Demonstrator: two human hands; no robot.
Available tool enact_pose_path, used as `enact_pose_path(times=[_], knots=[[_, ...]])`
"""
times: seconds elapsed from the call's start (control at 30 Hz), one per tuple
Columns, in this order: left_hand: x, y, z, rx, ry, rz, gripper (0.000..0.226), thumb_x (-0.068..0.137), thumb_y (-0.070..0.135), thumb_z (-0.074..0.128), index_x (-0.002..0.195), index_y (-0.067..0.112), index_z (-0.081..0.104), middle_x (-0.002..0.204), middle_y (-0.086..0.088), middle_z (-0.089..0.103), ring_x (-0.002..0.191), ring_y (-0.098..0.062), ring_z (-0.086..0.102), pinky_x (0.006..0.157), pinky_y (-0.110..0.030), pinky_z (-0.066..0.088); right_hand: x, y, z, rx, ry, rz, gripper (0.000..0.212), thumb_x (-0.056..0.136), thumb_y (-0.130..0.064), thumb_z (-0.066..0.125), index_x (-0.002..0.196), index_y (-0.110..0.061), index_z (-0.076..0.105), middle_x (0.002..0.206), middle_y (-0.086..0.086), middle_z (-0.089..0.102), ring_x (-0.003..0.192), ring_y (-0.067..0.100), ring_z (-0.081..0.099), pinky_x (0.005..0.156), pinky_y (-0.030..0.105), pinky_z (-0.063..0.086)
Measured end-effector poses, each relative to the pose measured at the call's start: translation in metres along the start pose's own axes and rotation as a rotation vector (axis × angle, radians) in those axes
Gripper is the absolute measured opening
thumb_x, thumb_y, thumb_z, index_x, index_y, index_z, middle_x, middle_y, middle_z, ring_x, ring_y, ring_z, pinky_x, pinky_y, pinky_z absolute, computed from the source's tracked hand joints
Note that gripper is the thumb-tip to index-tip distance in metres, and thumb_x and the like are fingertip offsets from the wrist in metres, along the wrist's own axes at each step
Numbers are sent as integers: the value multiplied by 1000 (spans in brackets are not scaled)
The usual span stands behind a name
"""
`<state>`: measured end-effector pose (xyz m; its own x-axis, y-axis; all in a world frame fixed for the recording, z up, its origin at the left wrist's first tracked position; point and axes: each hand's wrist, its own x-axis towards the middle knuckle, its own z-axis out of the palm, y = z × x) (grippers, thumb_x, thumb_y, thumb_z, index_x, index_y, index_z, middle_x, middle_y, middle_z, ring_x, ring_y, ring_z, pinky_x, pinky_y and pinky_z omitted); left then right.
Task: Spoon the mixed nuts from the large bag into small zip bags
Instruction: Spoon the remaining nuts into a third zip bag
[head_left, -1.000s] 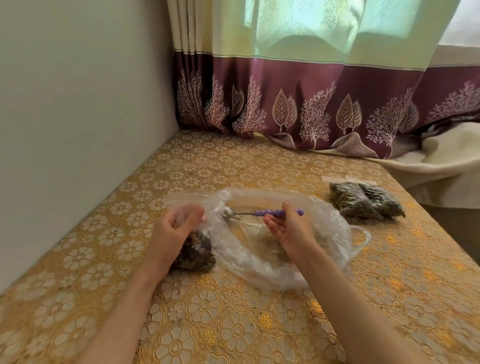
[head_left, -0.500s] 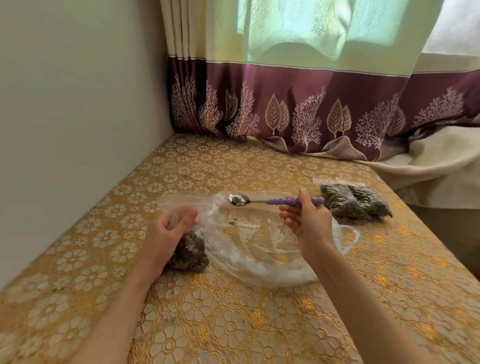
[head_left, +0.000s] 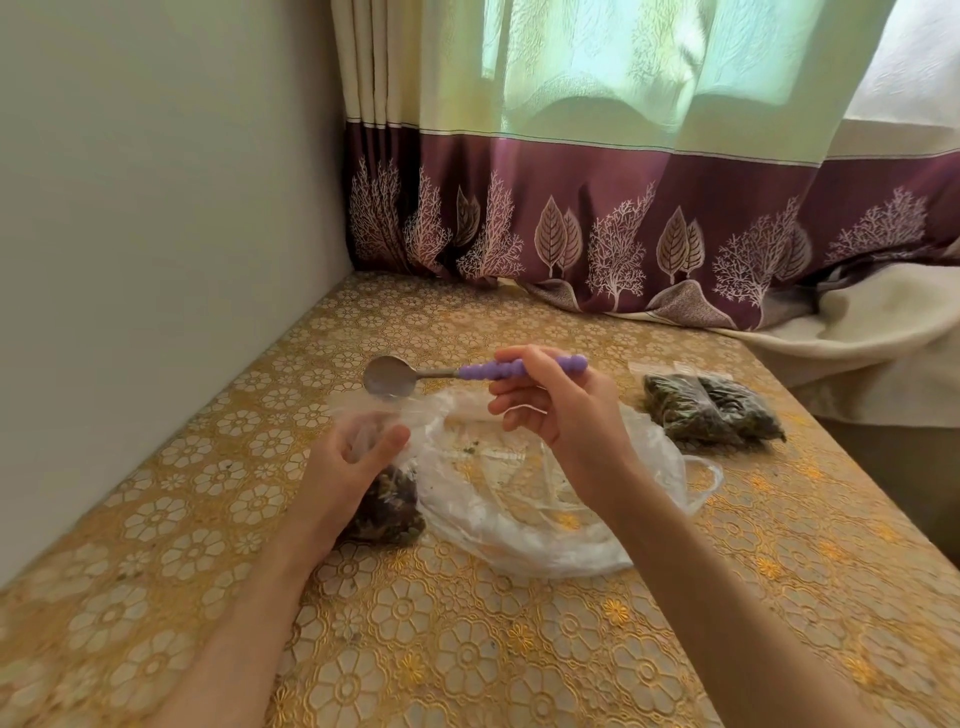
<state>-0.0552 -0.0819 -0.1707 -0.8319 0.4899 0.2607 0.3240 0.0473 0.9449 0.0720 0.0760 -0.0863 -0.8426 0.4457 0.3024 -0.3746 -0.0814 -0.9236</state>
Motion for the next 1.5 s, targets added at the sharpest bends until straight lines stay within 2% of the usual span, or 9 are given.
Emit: enact_pose_path(times=[0.3, 0.5, 0.63, 0.77, 0.9, 1.17, 1.27, 1.37, 1.5], knots=[[-2, 5, -2, -62, 104, -47, 41, 75, 52, 58, 100, 20, 65, 86, 1, 71, 84, -12, 66, 96, -41, 45, -7, 4, -31, 113, 144, 6, 27, 97, -18, 46, 84, -5, 67, 74, 8, 72, 57, 14, 58, 52, 20, 48], [1, 12, -7, -181, 247, -86, 58, 67, 55, 61, 109, 15, 61, 109, -8, 65, 99, -24, 62, 76, -37, 53, -25, 22, -78, 91, 376, 57, 31, 98, -26, 47, 90, -3, 66, 76, 10, 71, 58, 14, 59, 54, 22, 50], [7, 15, -13, -126, 296, -124, 72, 58, 62, 63, 114, 18, 56, 113, -7, 63, 105, -26, 59, 86, -50, 50, -32, 34, -95, 84, 473, 77, 33, 98, -28, 46, 90, -4, 67, 72, 6, 72, 60, 13, 63, 56, 21, 52], [18, 16, -24, -112, 403, -165, 65, 65, 51, 68, 118, 17, 49, 118, -9, 58, 101, -24, 58, 77, -46, 52, -33, 47, -95, 49, 459, 78, 35, 99, -26, 44, 92, -1, 67, 83, 8, 75, 71, 14, 67, 63, 21, 54], [25, 14, -31, -63, 354, -211, 73, 67, 49, 70, 127, 22, 41, 134, -8, 46, 120, -31, 48, 96, -53, 43, -36, 56, -98, -10, 411, 102, 34, 99, -24, 44, 102, 3, 65, 96, 12, 74, 81, 19, 69, 72, 25, 56], [5, 6, -20, 298, 528, -76, 70, 86, 40, 61, 142, 16, 27, 143, -7, 38, 127, -22, 40, 101, -38, 34, -41, 59, -97, -149, 343, 85, 39, 98, -28, 46, 78, -20, 79, 90, 9, 75, 84, 20, 69, 74, 24, 56], [1, 13, -4, 514, 677, 202, 46, 87, 16, 59, 129, 10, 40, 126, -15, 42, 115, -27, 43, 97, -38, 41, -42, 59, -96, -163, 344, 77, 38, 97, -30, 46, 79, -25, 79, 89, 7, 75, 83, 20, 70, 73, 22, 57], [9, 20, 18, 560, 412, 280, 31, 89, 18, 51, 119, 13, 49, 113, -8, 50, 100, -22, 52, 85, -39, 51, -42, 59, -95, -182, 360, 82, 38, 97, -31, 47, 77, -24, 79, 84, 8, 75, 79, 19, 70, 72, 23, 56], [21, 13, 48, 686, 168, -5, 63, 92, 41, 48, 143, 16, 22, 142, -10, 36, 130, -27, 36, 104, -44, 37, -45, 57, -91, -197, 393, 77, 40, 96, -31, 49, 71, -23, 79, 77, 10, 74, 68, 19, 70, 63, 23, 58]])
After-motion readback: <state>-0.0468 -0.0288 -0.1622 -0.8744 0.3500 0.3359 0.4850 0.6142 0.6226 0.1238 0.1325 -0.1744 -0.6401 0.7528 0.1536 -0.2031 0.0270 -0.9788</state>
